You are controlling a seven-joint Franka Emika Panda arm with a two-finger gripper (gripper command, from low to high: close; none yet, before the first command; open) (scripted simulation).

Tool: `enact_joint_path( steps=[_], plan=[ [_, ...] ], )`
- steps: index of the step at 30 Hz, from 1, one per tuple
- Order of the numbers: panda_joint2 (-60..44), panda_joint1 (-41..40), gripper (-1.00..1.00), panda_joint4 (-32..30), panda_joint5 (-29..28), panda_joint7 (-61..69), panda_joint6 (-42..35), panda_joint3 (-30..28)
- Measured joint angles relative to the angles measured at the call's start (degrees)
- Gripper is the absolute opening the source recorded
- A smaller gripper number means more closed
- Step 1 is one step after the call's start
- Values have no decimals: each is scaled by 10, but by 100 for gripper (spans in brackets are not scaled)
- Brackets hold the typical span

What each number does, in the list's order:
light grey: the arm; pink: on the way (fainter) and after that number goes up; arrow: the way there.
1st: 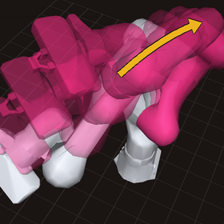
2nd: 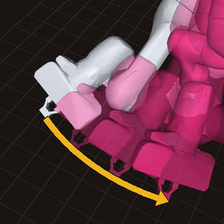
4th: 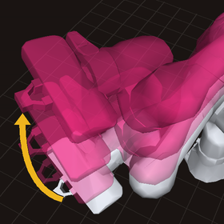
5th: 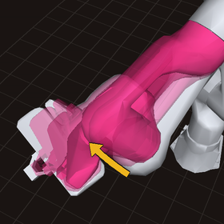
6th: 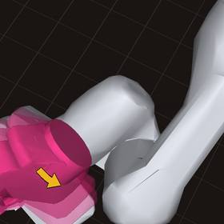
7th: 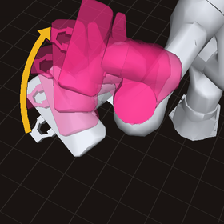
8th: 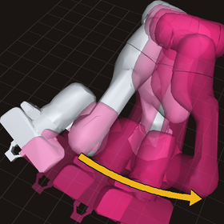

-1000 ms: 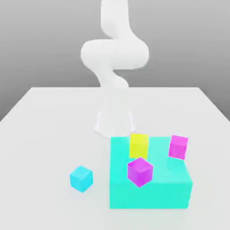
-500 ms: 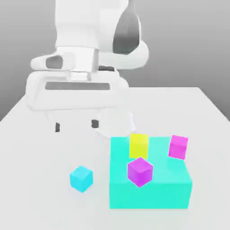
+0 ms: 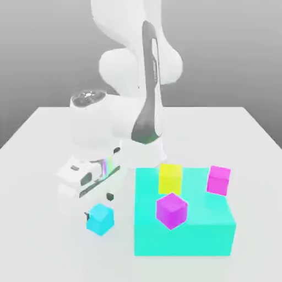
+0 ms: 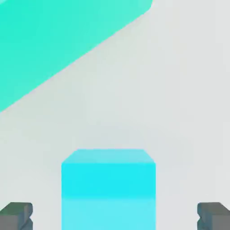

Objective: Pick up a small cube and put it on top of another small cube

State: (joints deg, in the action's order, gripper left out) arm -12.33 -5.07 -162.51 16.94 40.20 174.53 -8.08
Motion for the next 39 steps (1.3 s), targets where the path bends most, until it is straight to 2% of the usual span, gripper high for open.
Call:
enact_joint_path(
  steps=[1, 7, 9, 12, 15, 17, 20, 31, 35, 36, 39],
  plan=[
    [-19, -23, -100, 4, 15, 12, 16, 26],
    [-29, -36, -100, 6, 20, 16, 23, 40],
    [-11, -18, -100, 2, 6, 5, 8, 19],
    [45, 19, -100, -11, -68, -50, -35, -36],
    [108, 14, -100, -23, -151, -110, -84, -55],
    [137, 3, -100, -15, -175, -152, -120, -42],
    [168, 40, -100, 13, -185, -219, -179, -13],
    [264, 111, -100, 126, -161, -434, -388, 96],
    [213, 116, -100, 114, -160, -451, -325, 106],
    [199, 116, 100, 109, -161, -452, -306, 106],
    [199, 116, 100, 109, -161, -452, -306, 106]
  ],
)
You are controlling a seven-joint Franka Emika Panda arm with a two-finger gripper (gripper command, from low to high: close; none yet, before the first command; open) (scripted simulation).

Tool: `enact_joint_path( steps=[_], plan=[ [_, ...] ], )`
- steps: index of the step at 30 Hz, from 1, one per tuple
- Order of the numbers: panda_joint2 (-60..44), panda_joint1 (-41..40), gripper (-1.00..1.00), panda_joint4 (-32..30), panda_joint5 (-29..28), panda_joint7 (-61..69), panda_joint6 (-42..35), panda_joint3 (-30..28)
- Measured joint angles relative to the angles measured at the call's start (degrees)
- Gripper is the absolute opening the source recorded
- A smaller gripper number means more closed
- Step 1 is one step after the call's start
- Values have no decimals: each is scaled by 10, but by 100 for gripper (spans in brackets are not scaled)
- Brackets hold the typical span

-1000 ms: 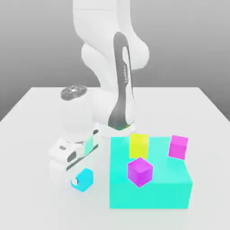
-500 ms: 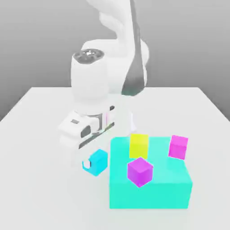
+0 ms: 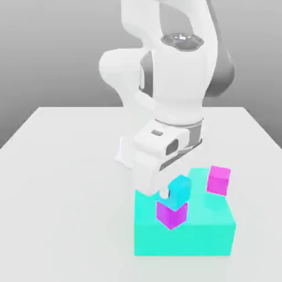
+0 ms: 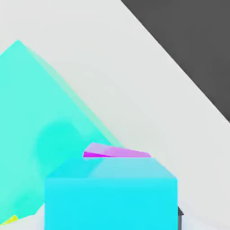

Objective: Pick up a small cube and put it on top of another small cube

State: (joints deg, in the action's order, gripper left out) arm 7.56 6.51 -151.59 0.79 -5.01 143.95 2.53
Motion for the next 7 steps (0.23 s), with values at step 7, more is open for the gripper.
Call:
enact_joint_path(
  steps=[7],
  plan=[
    [42, 2, 100, 15, 0, 0, -56, -1]
  ],
)
